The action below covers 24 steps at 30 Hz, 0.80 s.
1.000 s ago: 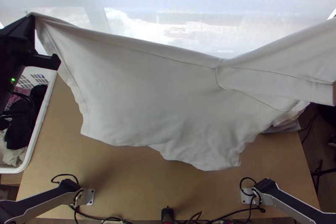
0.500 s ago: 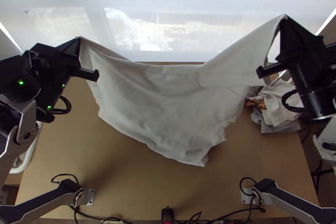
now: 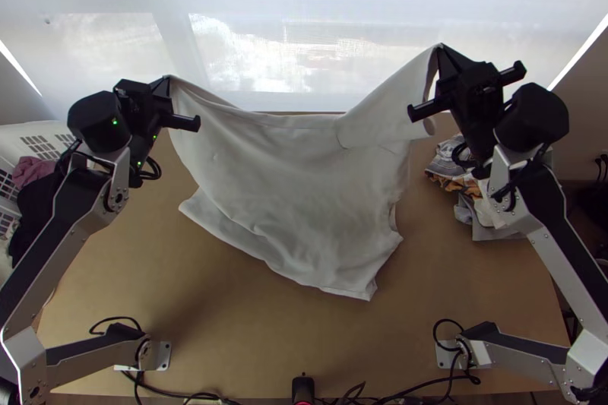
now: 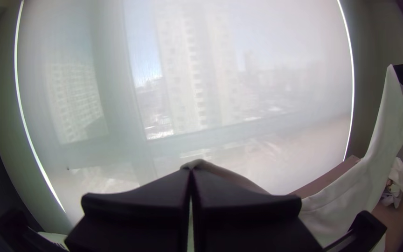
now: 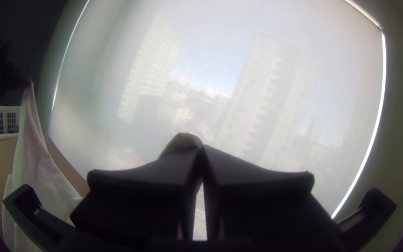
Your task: Fold the t-shirt
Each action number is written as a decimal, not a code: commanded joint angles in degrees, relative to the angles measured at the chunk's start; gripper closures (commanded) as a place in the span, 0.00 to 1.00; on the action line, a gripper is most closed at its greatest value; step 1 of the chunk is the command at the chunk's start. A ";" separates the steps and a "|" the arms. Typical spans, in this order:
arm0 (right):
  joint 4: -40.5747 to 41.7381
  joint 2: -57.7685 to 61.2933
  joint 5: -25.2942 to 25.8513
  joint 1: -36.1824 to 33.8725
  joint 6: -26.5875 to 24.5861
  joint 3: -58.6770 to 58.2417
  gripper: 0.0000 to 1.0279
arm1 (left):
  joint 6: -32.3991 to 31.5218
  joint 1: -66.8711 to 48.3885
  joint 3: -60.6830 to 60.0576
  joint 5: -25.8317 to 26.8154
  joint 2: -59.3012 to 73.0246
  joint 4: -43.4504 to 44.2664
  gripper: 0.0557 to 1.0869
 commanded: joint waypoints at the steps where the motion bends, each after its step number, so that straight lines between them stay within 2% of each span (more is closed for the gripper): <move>1: 5.55 7.94 -1.68 -4.18 0.16 -1.45 0.98 | -0.08 2.24 -0.01 0.46 8.84 7.63 0.97; 7: 7.40 14.45 -2.38 -6.82 -0.10 0.83 0.98 | -0.08 4.08 5.09 0.46 18.59 10.88 0.97; 24: 9.07 33.34 -2.29 -7.00 -1.77 13.05 0.98 | -0.87 6.37 18.62 0.46 40.57 15.10 0.97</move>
